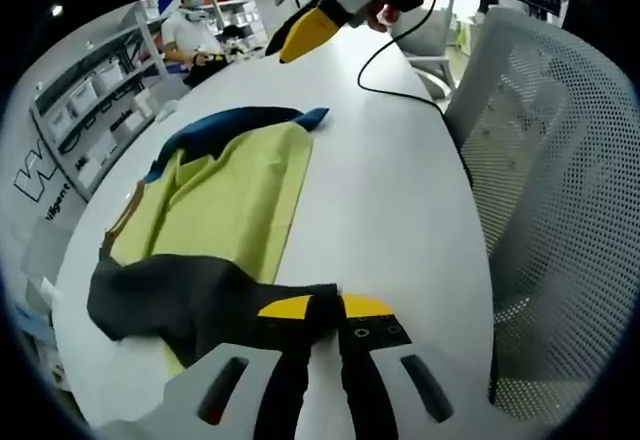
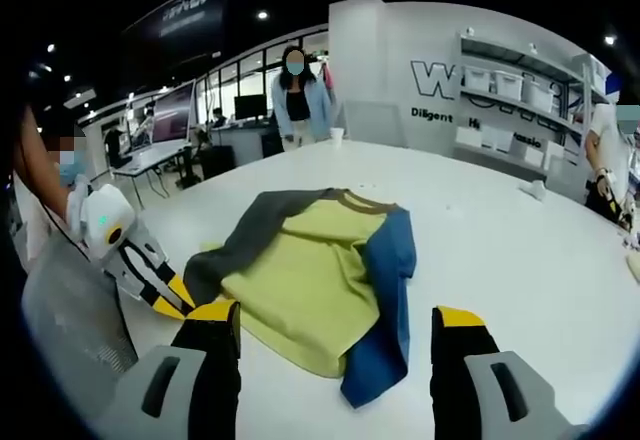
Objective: Fold the garment on the visible template until the final outline fits inside the template.
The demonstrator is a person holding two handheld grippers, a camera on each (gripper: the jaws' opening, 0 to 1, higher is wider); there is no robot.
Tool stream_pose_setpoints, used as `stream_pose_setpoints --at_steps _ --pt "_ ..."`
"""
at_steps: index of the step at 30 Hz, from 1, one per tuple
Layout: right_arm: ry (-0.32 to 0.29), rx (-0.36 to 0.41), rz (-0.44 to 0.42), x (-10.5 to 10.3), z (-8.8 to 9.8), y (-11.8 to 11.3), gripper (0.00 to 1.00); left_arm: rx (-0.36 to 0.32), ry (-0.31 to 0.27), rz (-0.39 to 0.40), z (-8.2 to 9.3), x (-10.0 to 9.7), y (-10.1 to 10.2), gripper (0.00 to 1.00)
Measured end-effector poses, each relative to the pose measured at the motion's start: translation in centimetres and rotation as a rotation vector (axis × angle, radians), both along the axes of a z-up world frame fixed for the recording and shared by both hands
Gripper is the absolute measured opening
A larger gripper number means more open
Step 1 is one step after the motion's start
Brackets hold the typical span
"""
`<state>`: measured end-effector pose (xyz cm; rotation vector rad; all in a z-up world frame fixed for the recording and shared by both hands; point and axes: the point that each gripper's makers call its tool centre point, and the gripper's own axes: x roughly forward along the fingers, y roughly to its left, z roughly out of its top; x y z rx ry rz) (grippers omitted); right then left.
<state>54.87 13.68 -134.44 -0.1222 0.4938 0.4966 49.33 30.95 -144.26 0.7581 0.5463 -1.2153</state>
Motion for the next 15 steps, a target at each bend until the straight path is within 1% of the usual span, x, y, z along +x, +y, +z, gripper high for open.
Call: stream_pose_setpoints --at_steps 3,6,8,15 --pt "0.0 0.001 -0.006 -0.05 0.03 -0.18 0.75 -0.004 0.001 0.001 -0.13 0.08 0.09 0.09" --pt "-0.002 0.003 -0.012 -0.04 0.08 -0.29 0.75 -0.014 0.023 0.018 -0.08 0.04 0.2 0.05" --pt "-0.001 0.001 -0.01 -0.13 0.06 -0.28 0.75 -0.018 0.02 0.014 -0.06 0.05 0.21 0.05" --pt "0.002 -0.003 -0.006 -0.43 -0.09 -0.23 0.74 -0.037 0.071 0.082 -0.04 0.43 0.22 0.04"
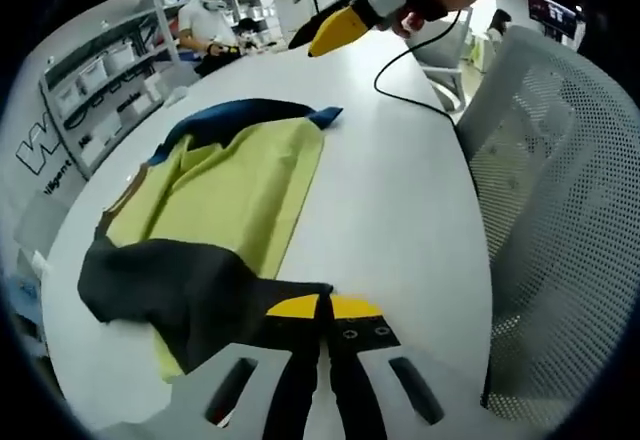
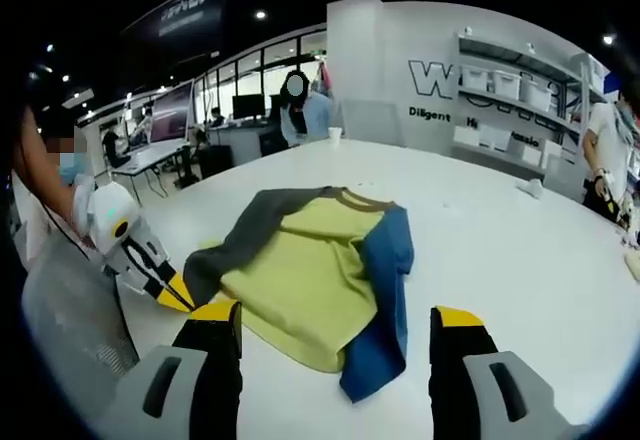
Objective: Fold the garment on the visible template until the final outline fits inside the template.
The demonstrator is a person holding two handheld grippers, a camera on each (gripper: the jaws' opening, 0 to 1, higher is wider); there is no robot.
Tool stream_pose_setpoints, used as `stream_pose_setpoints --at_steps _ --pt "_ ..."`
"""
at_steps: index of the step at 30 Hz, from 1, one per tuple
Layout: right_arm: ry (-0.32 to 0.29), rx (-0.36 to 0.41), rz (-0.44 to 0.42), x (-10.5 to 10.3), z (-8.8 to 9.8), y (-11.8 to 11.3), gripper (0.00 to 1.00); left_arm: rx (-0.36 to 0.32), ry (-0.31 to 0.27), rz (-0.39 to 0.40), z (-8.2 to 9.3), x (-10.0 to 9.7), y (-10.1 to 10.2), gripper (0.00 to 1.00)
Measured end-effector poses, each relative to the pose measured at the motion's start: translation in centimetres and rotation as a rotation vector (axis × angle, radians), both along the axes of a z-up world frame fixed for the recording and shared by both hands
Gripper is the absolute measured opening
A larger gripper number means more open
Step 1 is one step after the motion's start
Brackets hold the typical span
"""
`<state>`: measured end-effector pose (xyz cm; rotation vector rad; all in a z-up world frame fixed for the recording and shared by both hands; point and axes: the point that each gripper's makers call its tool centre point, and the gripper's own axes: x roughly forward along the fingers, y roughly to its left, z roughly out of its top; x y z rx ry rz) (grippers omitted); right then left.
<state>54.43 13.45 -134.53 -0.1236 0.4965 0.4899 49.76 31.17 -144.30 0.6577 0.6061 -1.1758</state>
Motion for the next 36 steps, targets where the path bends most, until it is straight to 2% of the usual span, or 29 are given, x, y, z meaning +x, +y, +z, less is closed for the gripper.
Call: stream_pose_setpoints --at_steps 4,9,13,16,22,28,36 --pt "0.0 0.003 0.01 -0.4 0.0 0.2 0.75 -0.022 0.025 0.058 0.4 0.6 0.2 0.04" --pt "-0.006 0.016 0.034 -1.0 -0.2 0.7 0.76 -0.081 0.033 0.127 2.1 1.8 0.4 0.04" --pt "-0.007 0.03 0.05 -1.4 -0.4 1.2 0.78 -0.189 0.108 0.283 3.8 3.5 0.8 0.04" --pt "-0.005 0.031 0.064 -1.7 -0.6 1.5 0.79 -0.235 0.092 0.337 5.3 4.9 1.5 0.04" --pt "0.006 0.034 0.08 -2.1 -0.9 1.7 0.8 -0.269 0.112 0.416 6.9 6.8 3.3 0.04" --pt "0.002 0.029 0.095 -2.0 -0.8 1.8 0.8 -0.307 0.085 0.471 9.3 8.8 5.1 0.04" --pt "0.002 0.029 0.109 -1.8 -0.7 2.2 0.79 -0.32 0.027 0.515 12.1 11.5 7.3 0.04"
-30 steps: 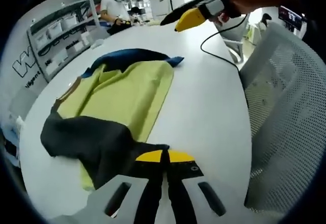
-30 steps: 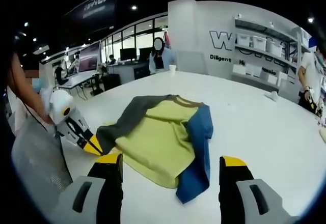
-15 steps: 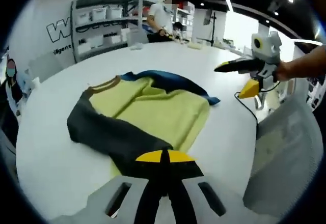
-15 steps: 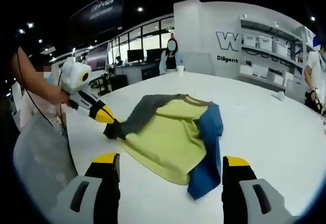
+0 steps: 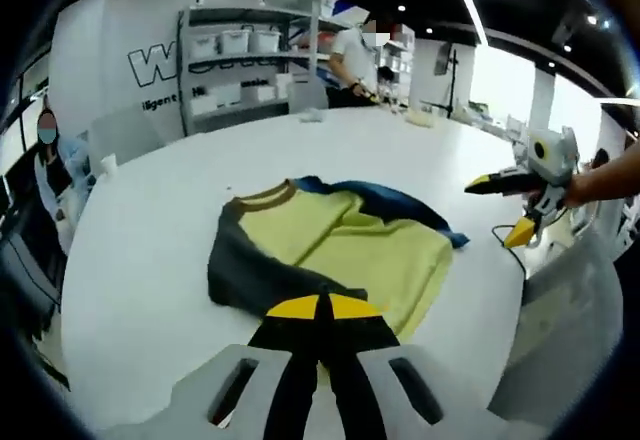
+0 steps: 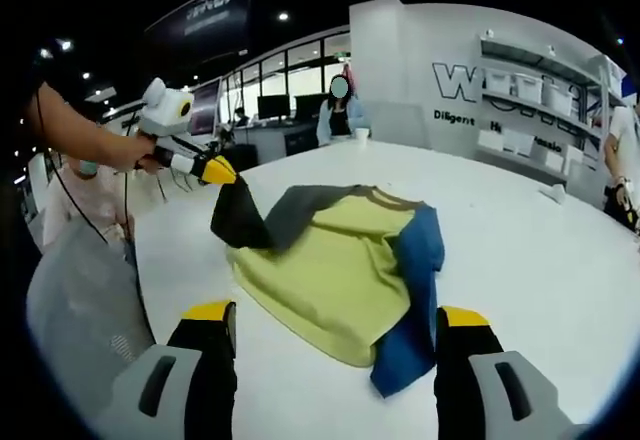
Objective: Fold the garment on the visible template until the final outline fits inside the template.
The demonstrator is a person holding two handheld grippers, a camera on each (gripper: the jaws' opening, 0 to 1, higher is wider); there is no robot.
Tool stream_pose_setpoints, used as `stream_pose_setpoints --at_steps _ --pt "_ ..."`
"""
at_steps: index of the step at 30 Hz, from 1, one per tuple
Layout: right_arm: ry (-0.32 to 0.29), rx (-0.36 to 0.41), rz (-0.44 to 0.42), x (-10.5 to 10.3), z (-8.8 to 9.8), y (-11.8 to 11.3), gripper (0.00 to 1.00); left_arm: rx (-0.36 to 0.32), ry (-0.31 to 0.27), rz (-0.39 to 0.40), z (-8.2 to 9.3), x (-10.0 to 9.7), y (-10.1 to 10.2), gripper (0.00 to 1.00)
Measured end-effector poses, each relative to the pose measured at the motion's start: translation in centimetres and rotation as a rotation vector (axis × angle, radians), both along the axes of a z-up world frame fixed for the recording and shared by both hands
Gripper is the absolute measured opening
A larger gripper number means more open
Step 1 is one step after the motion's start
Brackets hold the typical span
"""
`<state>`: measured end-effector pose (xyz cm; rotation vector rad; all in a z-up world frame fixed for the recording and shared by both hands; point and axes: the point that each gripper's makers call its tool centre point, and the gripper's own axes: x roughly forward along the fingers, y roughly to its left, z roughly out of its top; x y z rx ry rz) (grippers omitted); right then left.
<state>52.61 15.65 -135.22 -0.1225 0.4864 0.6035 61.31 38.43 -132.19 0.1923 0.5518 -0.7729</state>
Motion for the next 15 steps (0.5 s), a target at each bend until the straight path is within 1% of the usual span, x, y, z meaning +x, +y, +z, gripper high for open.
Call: stream_pose_setpoints --at_steps 1,3,7,15 --pt "0.0 0.0 0.002 0.0 0.0 0.1 0.79 0.003 -0.011 0.008 0.5 0.5 0.4 0.04" --pt "-0.002 0.0 0.004 0.1 0.1 0.2 0.79 0.002 -0.015 0.016 1.0 1.1 0.8 0.04" --pt "-0.001 0.002 0.009 0.1 0.0 0.3 0.79 0.012 -0.037 0.027 1.9 1.9 1.6 0.04" --pt "-0.001 0.007 0.017 0.0 -0.1 0.6 0.79 0.029 -0.057 0.043 2.7 3.0 2.8 0.04"
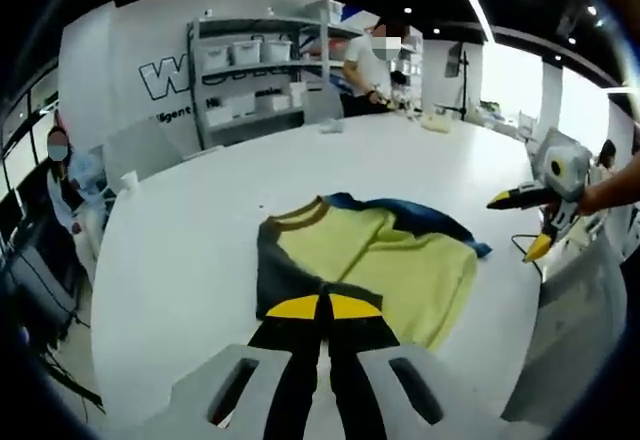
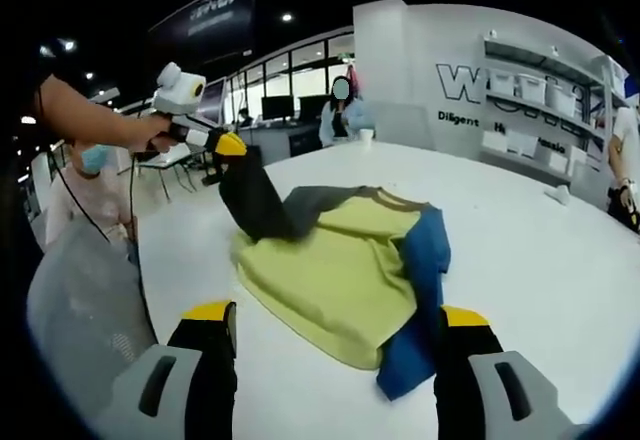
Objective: Fold the garment on the visible template until the final outline fits inside the template.
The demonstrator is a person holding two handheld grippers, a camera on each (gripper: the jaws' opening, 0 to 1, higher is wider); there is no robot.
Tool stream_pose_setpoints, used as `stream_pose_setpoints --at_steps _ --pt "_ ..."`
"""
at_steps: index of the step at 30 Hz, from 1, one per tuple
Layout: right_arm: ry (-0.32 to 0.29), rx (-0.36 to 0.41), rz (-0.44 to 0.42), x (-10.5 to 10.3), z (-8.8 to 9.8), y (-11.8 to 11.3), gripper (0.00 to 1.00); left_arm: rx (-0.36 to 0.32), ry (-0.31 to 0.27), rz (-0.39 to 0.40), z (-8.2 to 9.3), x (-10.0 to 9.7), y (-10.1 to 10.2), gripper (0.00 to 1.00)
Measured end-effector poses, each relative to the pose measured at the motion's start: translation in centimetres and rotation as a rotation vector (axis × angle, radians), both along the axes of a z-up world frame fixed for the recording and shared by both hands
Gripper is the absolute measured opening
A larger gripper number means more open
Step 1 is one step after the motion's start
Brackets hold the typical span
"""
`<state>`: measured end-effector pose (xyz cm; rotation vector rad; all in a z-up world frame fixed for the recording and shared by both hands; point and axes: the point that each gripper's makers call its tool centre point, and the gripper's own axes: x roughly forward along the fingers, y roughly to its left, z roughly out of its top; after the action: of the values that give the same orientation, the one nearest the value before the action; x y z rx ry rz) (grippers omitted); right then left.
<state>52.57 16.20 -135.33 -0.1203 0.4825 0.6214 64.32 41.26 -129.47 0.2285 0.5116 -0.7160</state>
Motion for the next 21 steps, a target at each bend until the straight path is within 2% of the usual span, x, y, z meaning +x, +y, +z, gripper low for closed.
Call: stream_pose_setpoints --at_steps 9,21 --pt "0.002 0.001 -0.001 0.1 -0.2 0.0 0.79 0.009 -0.008 0.036 0.7 1.2 1.7 0.04" --pt "0.001 -0.001 0.005 0.3 -0.1 0.3 0.79 0.006 -0.029 0.108 2.1 3.4 5.1 0.04"
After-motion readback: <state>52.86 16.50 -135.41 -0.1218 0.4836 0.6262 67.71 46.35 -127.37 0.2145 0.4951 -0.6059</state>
